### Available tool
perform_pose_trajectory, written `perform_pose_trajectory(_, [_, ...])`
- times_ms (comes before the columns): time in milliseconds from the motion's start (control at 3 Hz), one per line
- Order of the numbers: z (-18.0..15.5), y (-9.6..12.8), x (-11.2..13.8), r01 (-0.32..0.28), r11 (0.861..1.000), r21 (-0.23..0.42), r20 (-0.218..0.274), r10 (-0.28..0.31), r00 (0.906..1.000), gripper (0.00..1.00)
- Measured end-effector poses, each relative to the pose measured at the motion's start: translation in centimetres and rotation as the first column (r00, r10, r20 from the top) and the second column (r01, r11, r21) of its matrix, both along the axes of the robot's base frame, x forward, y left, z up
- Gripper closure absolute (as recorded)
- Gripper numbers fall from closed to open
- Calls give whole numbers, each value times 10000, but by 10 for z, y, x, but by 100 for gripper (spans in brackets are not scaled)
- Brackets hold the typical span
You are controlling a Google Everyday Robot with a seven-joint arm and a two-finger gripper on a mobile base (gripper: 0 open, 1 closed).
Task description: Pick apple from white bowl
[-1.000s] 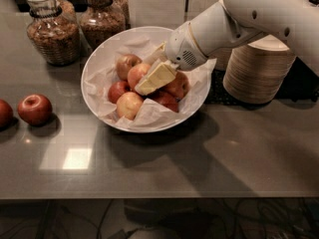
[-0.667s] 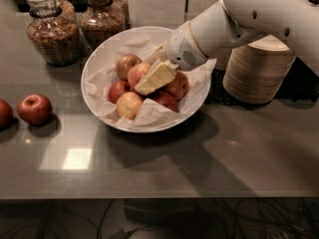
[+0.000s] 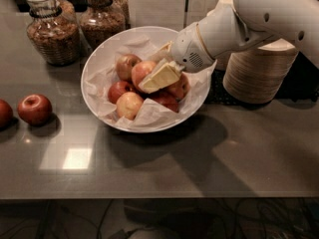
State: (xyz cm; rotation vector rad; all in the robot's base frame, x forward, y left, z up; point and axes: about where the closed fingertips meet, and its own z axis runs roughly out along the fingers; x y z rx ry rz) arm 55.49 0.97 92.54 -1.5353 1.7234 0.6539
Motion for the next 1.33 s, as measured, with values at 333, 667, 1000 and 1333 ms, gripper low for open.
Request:
perform_pose_trajectory(333, [42, -1, -7, -260, 9992, 316, 805, 234, 9965, 100])
perform_pose_trajectory(667, [101, 2, -12, -602, 9973, 415, 1862, 515, 9812, 100])
perform_pose_trajectory(1000, [125, 2, -13, -682, 9964, 499, 2284, 551, 9720, 100])
perform_pose_trajectory(1333, [125, 2, -13, -682, 9964, 499, 2284, 551, 9720, 100])
